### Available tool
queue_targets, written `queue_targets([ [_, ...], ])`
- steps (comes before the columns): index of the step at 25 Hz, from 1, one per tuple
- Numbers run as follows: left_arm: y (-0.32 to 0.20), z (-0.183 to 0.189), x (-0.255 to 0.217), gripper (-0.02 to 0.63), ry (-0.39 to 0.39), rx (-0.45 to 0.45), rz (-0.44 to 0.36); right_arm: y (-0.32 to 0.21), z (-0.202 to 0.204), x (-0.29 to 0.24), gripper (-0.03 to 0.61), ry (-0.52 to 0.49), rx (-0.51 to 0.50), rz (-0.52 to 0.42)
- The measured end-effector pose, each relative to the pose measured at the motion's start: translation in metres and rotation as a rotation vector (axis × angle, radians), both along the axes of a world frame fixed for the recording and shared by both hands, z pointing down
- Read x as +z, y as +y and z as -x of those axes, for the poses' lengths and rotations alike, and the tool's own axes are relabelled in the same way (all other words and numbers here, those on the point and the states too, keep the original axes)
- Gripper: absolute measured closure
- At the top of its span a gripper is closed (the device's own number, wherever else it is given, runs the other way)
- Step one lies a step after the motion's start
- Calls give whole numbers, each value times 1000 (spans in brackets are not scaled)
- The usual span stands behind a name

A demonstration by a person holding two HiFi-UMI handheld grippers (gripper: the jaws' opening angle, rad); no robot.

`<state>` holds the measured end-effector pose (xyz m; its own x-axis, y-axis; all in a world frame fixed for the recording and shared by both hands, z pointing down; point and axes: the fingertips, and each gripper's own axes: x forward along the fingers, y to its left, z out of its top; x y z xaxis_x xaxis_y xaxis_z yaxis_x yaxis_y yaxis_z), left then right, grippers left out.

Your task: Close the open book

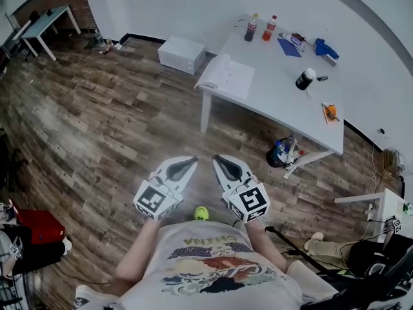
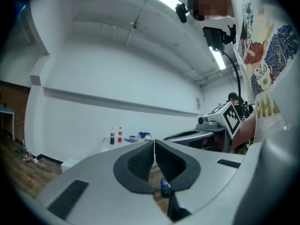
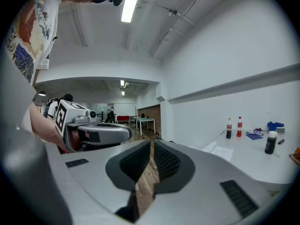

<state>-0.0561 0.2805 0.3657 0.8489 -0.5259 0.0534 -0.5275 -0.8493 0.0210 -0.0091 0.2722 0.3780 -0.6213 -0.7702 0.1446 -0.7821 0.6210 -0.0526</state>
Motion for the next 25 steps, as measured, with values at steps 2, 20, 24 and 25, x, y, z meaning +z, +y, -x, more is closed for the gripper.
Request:
queue_targets([
  [2, -7, -10, 2, 601, 0, -6, -5, -6, -10, 1, 551, -1, -4, -4],
  [20, -58, -24, 10, 601, -11, -11, 10, -62, -34, 6, 551, -41, 3, 15],
  [24, -90, -27, 12, 601, -2, 7, 16, -90, -37, 9, 551, -33, 24, 19],
  [25, -98, -28, 12, 601, 0, 14, 14, -98, -38, 9, 551, -34, 33, 20],
])
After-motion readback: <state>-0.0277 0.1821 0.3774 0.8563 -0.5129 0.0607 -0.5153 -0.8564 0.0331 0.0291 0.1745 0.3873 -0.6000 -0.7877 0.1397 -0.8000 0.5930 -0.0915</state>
